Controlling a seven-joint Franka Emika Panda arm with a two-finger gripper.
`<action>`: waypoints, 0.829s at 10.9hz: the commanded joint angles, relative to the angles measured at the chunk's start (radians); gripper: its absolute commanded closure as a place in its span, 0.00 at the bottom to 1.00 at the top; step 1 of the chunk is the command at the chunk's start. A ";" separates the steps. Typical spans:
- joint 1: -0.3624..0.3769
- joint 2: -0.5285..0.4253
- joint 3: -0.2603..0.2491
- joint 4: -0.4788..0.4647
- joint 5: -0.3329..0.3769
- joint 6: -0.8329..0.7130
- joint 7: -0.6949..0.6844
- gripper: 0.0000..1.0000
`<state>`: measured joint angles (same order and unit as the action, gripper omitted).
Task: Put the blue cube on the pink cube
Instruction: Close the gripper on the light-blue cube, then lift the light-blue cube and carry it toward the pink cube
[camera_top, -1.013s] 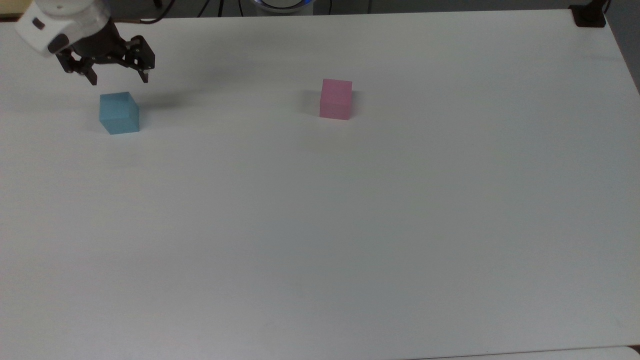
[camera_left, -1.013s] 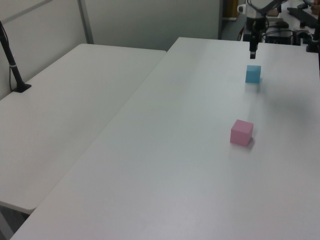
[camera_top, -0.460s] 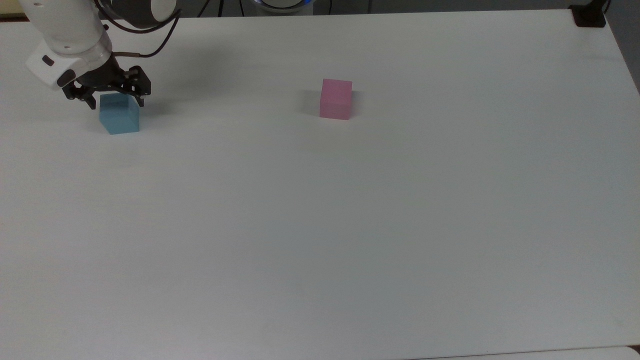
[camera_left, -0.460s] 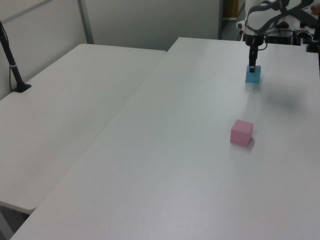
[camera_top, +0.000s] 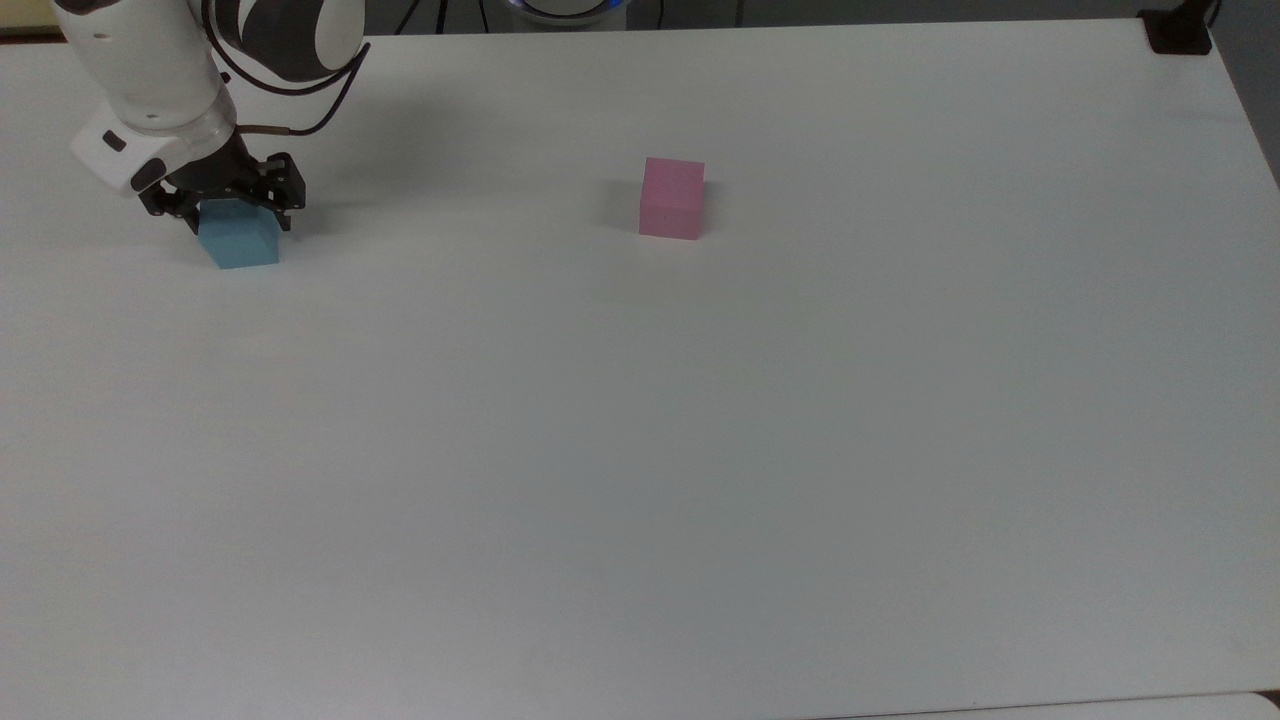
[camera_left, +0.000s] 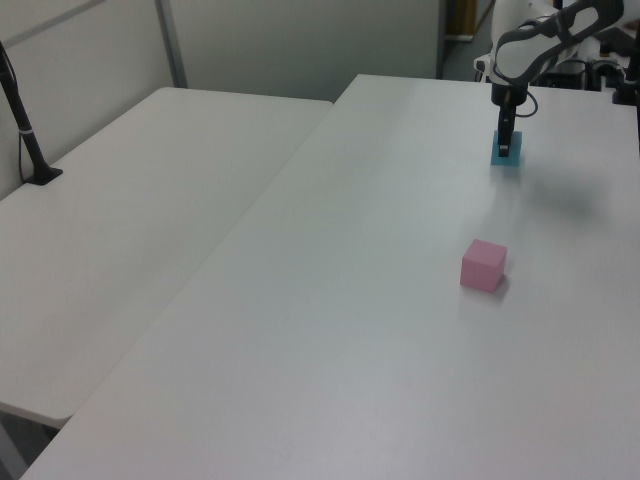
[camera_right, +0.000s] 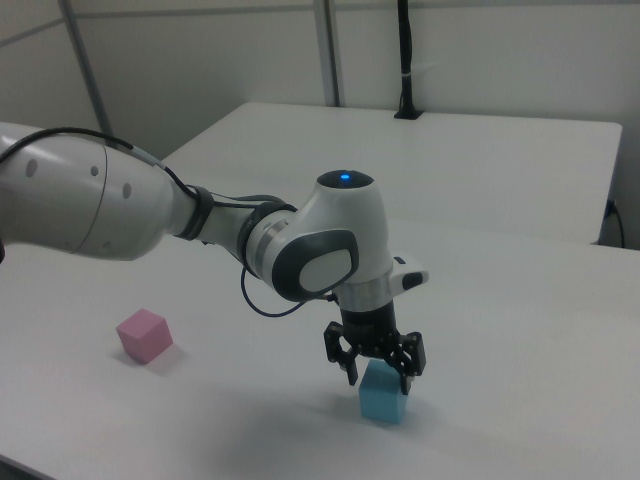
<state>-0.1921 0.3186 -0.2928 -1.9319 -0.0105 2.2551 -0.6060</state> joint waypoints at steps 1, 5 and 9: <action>0.005 -0.050 -0.008 -0.027 0.023 -0.009 -0.026 0.32; 0.034 -0.221 0.006 -0.019 0.026 -0.239 -0.015 0.36; 0.102 -0.380 0.047 -0.019 0.046 -0.434 0.015 0.42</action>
<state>-0.1113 0.0304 -0.2711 -1.9214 0.0151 1.8988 -0.6020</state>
